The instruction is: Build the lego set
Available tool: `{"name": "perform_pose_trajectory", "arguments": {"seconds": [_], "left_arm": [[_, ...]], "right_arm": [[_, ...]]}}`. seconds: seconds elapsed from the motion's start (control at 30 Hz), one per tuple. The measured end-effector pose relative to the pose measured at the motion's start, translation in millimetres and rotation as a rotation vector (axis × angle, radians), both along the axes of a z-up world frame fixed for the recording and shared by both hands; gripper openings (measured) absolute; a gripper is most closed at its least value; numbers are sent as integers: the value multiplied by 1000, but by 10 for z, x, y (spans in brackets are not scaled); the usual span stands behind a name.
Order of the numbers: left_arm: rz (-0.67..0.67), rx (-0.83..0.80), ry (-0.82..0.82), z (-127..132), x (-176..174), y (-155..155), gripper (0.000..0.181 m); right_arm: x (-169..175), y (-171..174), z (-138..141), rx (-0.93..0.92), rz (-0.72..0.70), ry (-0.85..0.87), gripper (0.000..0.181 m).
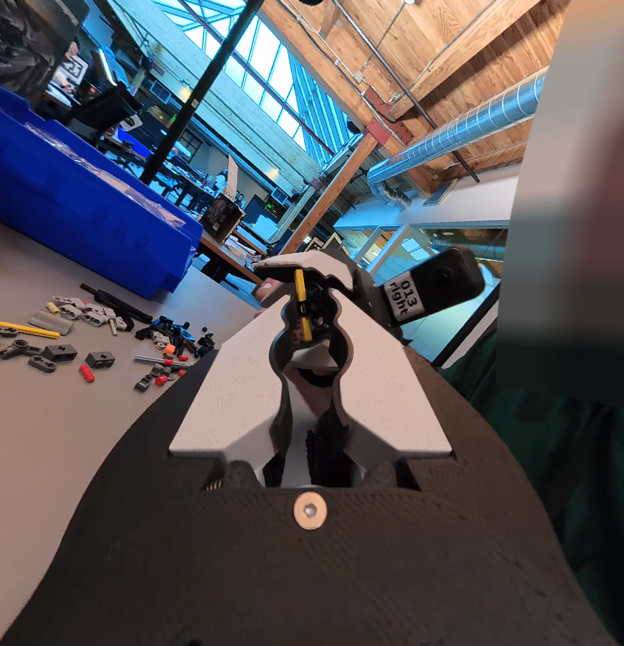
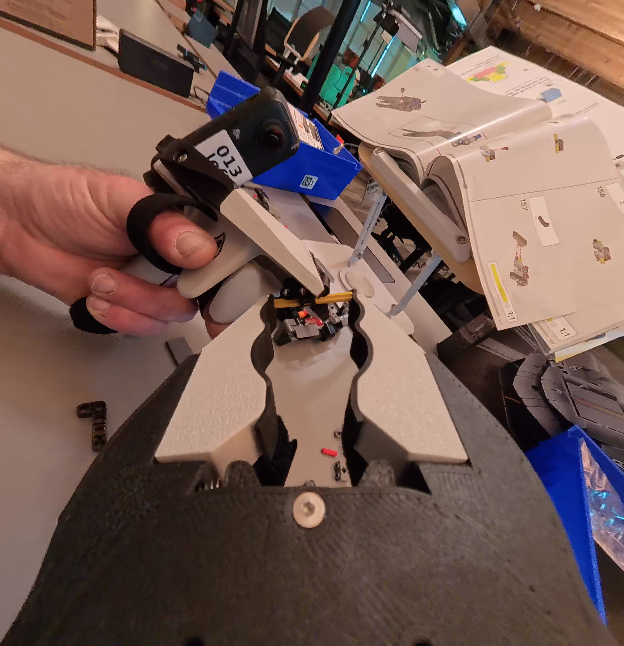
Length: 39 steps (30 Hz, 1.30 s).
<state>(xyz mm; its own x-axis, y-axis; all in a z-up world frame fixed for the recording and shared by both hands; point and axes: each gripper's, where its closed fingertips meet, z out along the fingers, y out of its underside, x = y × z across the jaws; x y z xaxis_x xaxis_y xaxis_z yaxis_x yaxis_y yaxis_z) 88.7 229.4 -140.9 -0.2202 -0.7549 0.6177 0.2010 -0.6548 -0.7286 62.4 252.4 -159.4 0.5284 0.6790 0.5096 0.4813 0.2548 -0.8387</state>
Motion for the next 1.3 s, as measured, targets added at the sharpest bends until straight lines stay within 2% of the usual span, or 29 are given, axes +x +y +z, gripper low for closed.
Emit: {"name": "perform_pose_trajectory", "arguments": {"seconds": [0.67,0.73,0.8,0.87,0.93,1.0,1.03,1.13,1.23,1.3], "left_arm": [[11,-6,-11,3,1,10,13],[-3,-6,-32,40,1,-9,13],[1,8,-11,25,10,4,13],[19,59,32,-8,21,8,14],[69,107,68,1,-29,75,13],[118,223,175,-44,-55,103,13],[111,287,254,-112,-30,68,13],[68,440,424,-295,101,-124,14],[7,574,647,-646,240,-261,14],[-21,642,786,-915,325,-298,14]], "right_arm": [[-4,1,-22,24,-17,-46,40],[-15,-18,12,6,7,5,40],[-37,-32,19,-6,36,27,43],[-68,-94,-6,-6,80,-11,65],[20,-142,-12,-37,130,-29,68],[294,-44,116,-56,63,18,70],[452,-23,218,-64,31,58,62],[884,-81,425,-95,-46,121,57],[1220,-194,253,-176,-126,18,38],[1374,-288,71,-236,-161,-47,33]]}}
